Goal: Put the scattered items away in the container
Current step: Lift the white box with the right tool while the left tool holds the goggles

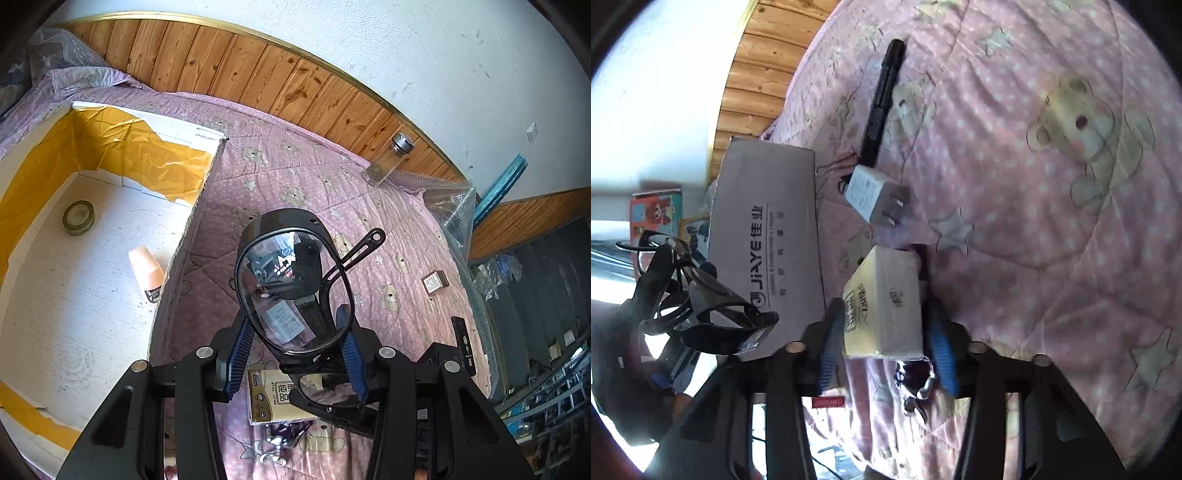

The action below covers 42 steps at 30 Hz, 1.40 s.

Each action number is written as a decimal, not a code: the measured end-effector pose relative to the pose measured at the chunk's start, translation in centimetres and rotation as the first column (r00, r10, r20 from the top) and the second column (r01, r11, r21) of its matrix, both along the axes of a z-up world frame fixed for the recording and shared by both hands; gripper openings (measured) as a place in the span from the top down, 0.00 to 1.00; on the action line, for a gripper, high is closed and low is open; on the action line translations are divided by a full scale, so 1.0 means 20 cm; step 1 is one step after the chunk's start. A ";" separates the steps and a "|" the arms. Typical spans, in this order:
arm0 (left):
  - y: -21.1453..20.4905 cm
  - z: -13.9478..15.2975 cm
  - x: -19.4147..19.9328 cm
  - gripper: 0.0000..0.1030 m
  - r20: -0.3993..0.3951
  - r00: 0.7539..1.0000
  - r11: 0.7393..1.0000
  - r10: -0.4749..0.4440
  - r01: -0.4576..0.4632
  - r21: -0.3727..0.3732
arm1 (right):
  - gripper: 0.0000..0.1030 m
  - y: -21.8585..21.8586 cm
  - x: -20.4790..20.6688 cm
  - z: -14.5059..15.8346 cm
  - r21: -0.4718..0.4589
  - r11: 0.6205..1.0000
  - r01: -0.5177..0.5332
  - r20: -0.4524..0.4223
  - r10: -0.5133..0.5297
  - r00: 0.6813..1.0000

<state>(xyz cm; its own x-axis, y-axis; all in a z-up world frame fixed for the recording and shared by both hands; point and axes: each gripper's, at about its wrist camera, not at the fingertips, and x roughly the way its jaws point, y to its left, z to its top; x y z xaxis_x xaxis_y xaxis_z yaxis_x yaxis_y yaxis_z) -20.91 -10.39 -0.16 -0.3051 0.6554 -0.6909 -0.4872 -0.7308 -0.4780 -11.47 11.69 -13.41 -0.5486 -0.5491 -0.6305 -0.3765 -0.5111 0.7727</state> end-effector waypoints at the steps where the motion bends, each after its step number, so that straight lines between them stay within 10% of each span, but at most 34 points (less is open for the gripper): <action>1: -0.01 0.01 -0.01 0.55 -0.008 1.000 1.000 0.005 -0.005 -0.003 | 0.68 0.02 -0.01 0.00 -0.007 1.000 0.008 -0.006 -0.008 1.000; 15: 0.01 0.03 -0.06 0.55 0.003 1.000 1.000 -0.020 0.019 0.021 | 0.67 0.32 0.20 0.11 -0.016 0.990 0.140 -0.044 -0.141 0.989; 20: 0.01 0.06 -0.04 0.55 -0.011 1.000 1.000 -0.017 0.017 0.022 | 0.64 0.50 0.34 -0.06 -0.207 0.943 0.260 0.065 -0.252 0.965; 30: 0.04 0.07 0.05 0.55 -0.001 1.000 1.000 -0.028 0.028 0.006 | 0.76 0.50 0.39 0.24 0.133 0.972 0.195 -0.033 -0.192 0.981; 42: 0.04 0.17 0.13 0.55 -0.051 0.997 0.999 -0.050 0.051 0.008 | 0.79 0.38 0.44 0.47 0.222 0.965 0.136 -0.142 -0.106 0.984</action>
